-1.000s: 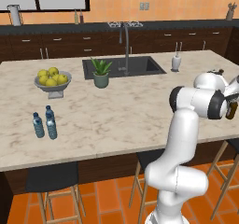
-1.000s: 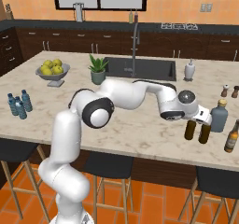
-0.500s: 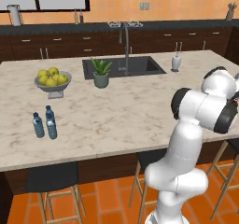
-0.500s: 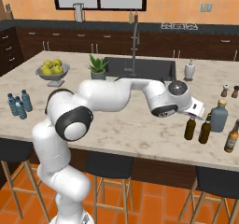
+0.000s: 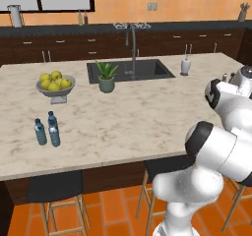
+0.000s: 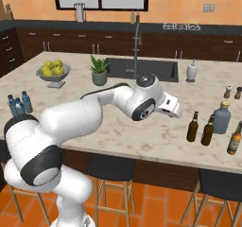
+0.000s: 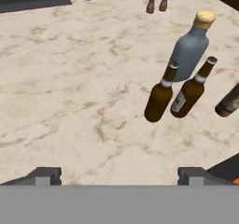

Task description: Move the plastic bottles in the middle to the plastics group, and the glass bottles in the middle to the glass group.

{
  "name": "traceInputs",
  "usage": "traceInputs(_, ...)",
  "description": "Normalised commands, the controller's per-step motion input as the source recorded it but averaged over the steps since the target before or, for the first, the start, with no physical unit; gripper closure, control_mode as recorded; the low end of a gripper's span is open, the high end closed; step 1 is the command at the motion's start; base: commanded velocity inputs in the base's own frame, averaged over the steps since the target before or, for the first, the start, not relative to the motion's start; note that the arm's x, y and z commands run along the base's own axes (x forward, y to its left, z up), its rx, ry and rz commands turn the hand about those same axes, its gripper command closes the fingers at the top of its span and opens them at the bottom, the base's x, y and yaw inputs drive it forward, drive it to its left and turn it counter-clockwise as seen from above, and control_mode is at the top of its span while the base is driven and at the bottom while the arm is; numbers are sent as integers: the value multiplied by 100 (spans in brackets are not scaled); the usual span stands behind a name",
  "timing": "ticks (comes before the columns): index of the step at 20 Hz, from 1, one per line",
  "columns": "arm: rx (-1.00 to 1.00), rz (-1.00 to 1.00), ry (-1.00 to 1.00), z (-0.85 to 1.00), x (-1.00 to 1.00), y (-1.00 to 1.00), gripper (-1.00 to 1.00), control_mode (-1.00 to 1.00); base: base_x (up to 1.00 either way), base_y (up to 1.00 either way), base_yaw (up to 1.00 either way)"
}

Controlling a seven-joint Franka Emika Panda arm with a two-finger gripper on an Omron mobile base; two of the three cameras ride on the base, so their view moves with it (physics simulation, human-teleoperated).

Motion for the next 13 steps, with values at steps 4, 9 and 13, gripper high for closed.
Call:
traceInputs(4, 0, 11, 28, 95, -66, 96, -100, -100, 0, 0, 0)
traceInputs(9, 2, 7, 9, 64, -41, 31, -100, -100, 0, 0, 0)
traceInputs(13, 0, 4, 0, 0, -90, 57, -100, -100, 0, 0, 0)
